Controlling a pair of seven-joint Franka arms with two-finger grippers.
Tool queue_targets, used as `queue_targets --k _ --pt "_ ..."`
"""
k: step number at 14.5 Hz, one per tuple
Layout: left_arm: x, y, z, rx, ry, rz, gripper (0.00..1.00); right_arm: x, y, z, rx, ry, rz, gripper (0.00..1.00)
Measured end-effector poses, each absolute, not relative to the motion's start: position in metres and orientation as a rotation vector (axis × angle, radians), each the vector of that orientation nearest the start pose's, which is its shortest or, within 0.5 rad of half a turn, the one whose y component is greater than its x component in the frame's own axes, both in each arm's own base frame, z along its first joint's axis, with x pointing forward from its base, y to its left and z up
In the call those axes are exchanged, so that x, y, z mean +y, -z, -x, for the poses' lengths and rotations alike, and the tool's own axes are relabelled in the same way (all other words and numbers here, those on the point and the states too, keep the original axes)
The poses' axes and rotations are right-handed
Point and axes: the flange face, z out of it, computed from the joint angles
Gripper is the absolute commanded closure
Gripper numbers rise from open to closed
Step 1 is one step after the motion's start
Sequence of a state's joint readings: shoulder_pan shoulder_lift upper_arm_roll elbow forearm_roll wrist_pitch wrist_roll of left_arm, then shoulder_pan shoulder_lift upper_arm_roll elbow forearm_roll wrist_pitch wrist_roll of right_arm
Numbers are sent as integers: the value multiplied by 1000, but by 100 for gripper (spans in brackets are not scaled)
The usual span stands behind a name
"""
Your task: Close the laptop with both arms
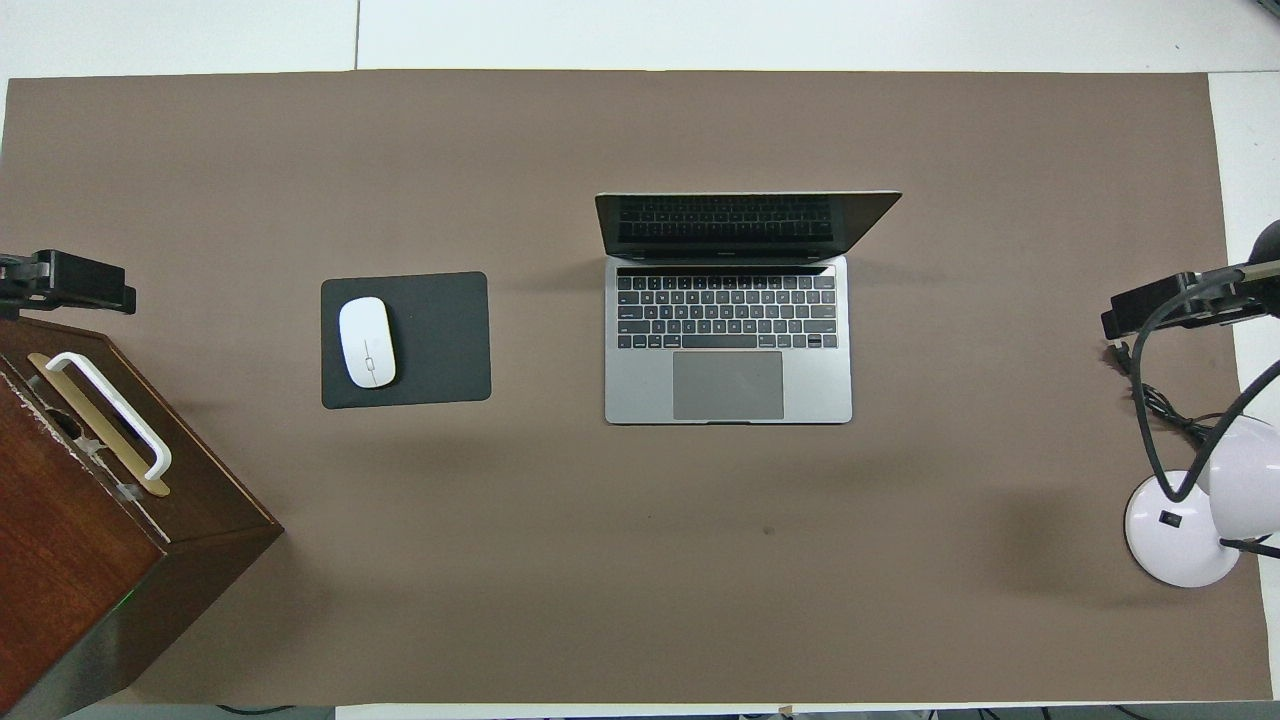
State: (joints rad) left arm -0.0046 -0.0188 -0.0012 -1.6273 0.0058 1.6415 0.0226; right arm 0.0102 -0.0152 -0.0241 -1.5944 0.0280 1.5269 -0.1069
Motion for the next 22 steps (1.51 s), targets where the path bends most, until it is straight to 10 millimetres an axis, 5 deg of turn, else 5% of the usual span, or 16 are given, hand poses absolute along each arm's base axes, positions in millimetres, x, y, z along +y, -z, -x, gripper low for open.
queue_targets --k 20,21,22 --pt "-5 -615 -555 52 57 3135 0 4 -622 -544 -154 -57 3059 0" --pt "-5 -616 -556 51 71 3134 5 5 -624 -543 -156 -51 3059 0" --pt "-5 -616 -556 51 83 3134 23 6 -628 -541 -161 -42 3059 0"
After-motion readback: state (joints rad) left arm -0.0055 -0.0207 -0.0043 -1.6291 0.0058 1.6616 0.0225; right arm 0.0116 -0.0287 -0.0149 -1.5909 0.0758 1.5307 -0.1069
